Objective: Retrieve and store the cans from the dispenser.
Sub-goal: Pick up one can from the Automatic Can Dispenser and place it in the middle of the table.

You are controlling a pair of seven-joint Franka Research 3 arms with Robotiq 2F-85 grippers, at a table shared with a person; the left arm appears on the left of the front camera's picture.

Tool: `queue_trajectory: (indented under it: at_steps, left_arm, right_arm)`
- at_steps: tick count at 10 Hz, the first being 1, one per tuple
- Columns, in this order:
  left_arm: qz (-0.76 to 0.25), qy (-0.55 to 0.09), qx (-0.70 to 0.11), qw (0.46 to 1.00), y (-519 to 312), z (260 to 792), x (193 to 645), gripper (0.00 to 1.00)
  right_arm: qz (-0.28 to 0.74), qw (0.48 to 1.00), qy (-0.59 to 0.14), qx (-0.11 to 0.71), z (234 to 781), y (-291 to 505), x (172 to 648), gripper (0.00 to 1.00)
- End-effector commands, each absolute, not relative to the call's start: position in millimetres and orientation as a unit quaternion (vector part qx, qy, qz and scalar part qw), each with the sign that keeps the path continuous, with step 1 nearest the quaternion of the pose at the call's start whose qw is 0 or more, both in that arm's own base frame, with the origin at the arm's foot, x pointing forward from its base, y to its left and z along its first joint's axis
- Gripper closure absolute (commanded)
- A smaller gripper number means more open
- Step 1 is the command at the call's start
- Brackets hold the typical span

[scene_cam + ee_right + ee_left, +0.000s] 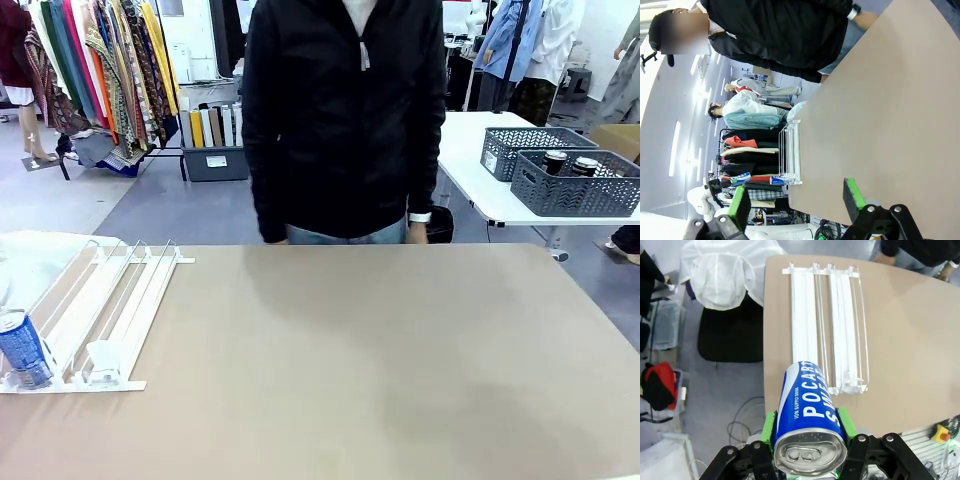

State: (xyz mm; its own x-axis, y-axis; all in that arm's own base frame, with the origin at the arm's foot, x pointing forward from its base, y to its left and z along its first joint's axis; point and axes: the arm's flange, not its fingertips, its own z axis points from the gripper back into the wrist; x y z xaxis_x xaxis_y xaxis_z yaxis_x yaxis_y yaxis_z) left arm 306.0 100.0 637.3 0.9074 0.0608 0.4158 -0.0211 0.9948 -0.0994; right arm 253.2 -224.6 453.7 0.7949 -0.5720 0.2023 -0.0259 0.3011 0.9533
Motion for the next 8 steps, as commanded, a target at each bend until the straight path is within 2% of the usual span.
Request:
queue_trajectory:
  at_steps: [1,2,3,5,8]
  left_arm:
    - [0.023,-0.213,-0.048,0.976,103,636,306,1.0]
    - [0.019,-0.206,-0.055,0.977,77,633,318,1.0]
    - [-0.036,-0.223,-0.075,0.971,33,637,344,1.0]
    - [-0.153,-0.246,-0.06,0.955,-84,639,401,1.0]
    - [-0.339,-0.204,-0.082,0.914,-254,582,444,1.0]
  right_arm:
    - [-0.179,0.755,-0.269,0.57,457,-224,253,0.0]
    - [-0.179,0.755,-0.269,0.57,457,-224,253,0.0]
    - [-0.179,0.755,-0.269,0.57,457,-224,253,0.0]
    - [-0.179,0.755,-0.269,0.57,457,-224,253,0.0]
    - [-0.179,0.755,-0.269,0.57,457,-224,253,0.0]
